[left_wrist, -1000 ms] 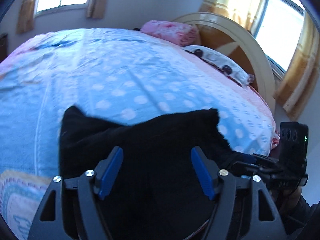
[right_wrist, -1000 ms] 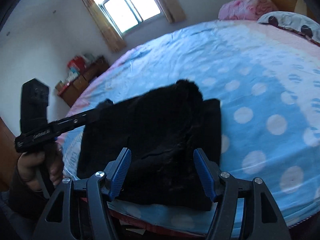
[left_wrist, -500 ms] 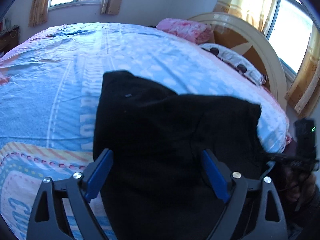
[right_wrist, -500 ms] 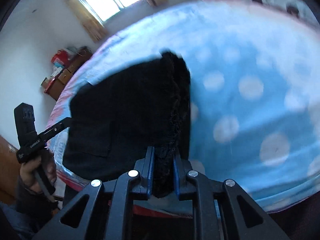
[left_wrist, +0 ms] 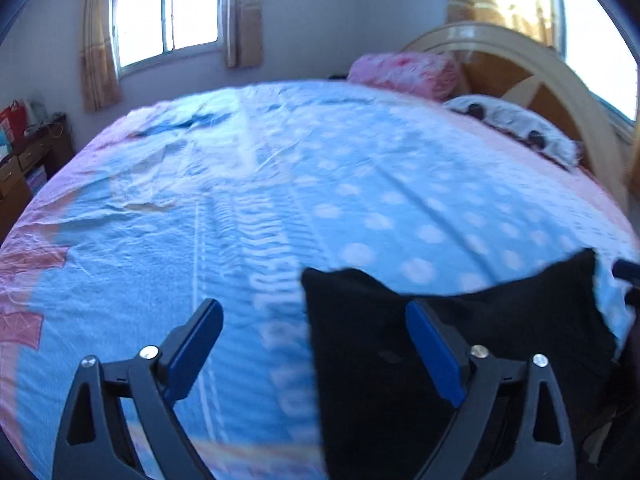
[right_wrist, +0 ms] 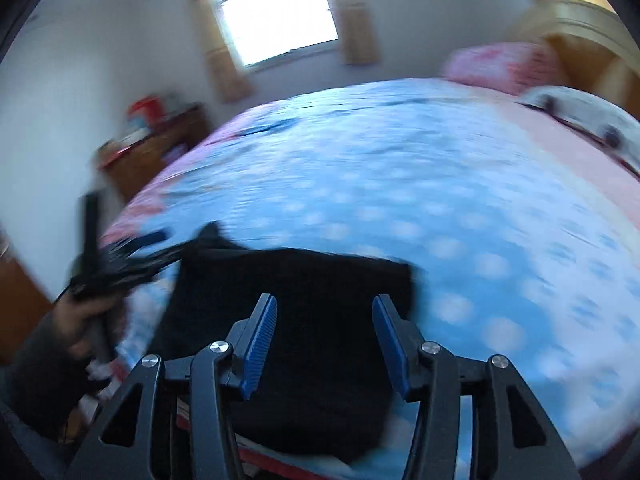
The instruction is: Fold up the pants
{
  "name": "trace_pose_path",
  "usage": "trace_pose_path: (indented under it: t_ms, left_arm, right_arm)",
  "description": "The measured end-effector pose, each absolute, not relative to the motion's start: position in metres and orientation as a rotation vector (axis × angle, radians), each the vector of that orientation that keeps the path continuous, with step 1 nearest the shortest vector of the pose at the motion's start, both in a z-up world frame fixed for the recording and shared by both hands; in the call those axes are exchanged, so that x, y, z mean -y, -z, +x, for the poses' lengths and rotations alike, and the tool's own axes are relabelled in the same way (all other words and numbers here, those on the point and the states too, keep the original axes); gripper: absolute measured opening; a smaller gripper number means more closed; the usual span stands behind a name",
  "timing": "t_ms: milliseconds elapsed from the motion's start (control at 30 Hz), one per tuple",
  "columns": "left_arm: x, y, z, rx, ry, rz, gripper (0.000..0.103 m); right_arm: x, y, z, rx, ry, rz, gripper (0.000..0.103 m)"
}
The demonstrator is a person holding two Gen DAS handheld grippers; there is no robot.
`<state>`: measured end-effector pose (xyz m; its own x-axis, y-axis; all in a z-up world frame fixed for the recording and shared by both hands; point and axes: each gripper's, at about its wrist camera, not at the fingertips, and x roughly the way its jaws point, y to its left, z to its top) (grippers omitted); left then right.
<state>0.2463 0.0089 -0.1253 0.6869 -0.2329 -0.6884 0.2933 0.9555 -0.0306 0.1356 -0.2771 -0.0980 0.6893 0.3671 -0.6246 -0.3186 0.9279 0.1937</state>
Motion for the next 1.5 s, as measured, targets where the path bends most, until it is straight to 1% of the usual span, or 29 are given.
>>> trace_pose_path:
  t_ms: [33, 133, 200, 300, 433, 567, 667, 733, 800, 1000, 1033, 1100, 1167, 1267, 1500]
  left_arm:
    - [-0.008, 0.134, 0.260, -0.787, 0.298, 0.089, 0.097]
    - [-0.004, 0.154, 0.279, -0.841, 0.272, 0.127, 0.098]
    - [-0.002, 0.166, 0.288, -0.858, 0.251, 0.108, 0.103]
    - [0.000, 0.174, 0.298, -0.862, 0.222, 0.084, 0.103]
    - [0.002, 0.173, 0.304, -0.872, 0.218, 0.092, 0.103]
    - [-0.011, 0.150, 0.284, -0.829, 0.222, 0.073, 0.102]
    - [-0.025, 0.130, 0.260, -0.779, 0.208, 0.040, 0.103]
    - [-0.031, 0.125, 0.248, -0.769, 0.206, 0.032, 0.103]
    - [-0.037, 0.125, 0.239, -0.774, 0.198, 0.023, 0.103]
    - [-0.059, 0.140, 0.224, -0.830, 0.173, -0.024, 0.103]
    - [-0.062, 0.142, 0.222, -0.838, 0.171, -0.026, 0.103]
    - [-0.066, 0.145, 0.216, -0.845, 0.165, -0.025, 0.103]
    - [-0.070, 0.147, 0.212, -0.851, 0.167, -0.034, 0.103]
    - [-0.073, 0.149, 0.205, -0.854, 0.180, -0.045, 0.103]
    - [-0.069, 0.155, 0.193, -0.884, 0.247, -0.110, 0.103]
  right_arm:
    - [0.263, 0.105, 0.144, -0.727, -0.378, 0.015, 0.052]
    - [0.246, 0.140, 0.170, -0.897, -0.312, -0.066, 0.052]
    - [0.252, 0.164, 0.176, -0.991, -0.272, -0.072, 0.052]
    - [0.273, 0.171, 0.171, -0.988, -0.306, 0.012, 0.051]
    - [0.265, 0.170, 0.172, -1.017, -0.307, -0.063, 0.052]
    - [0.262, 0.156, 0.170, -1.035, -0.282, -0.109, 0.052]
    - [0.259, 0.123, 0.163, -0.926, -0.222, -0.139, 0.052]
    - [0.249, 0.104, 0.160, -0.864, -0.283, -0.110, 0.052]
    - [0.230, 0.099, 0.164, -0.848, -0.391, -0.086, 0.052]
    - [0.154, 0.128, 0.182, -0.869, -0.559, -0.221, 0.053]
    - [0.147, 0.139, 0.193, -0.911, -0.546, -0.231, 0.053]
    - [0.146, 0.164, 0.214, -1.008, -0.505, -0.228, 0.059]
    - [0.150, 0.162, 0.217, -0.995, -0.509, -0.209, 0.061]
    - [0.148, 0.155, 0.214, -1.026, -0.498, -0.249, 0.061]
    - [0.170, 0.120, 0.197, -0.953, -0.487, -0.196, 0.061]
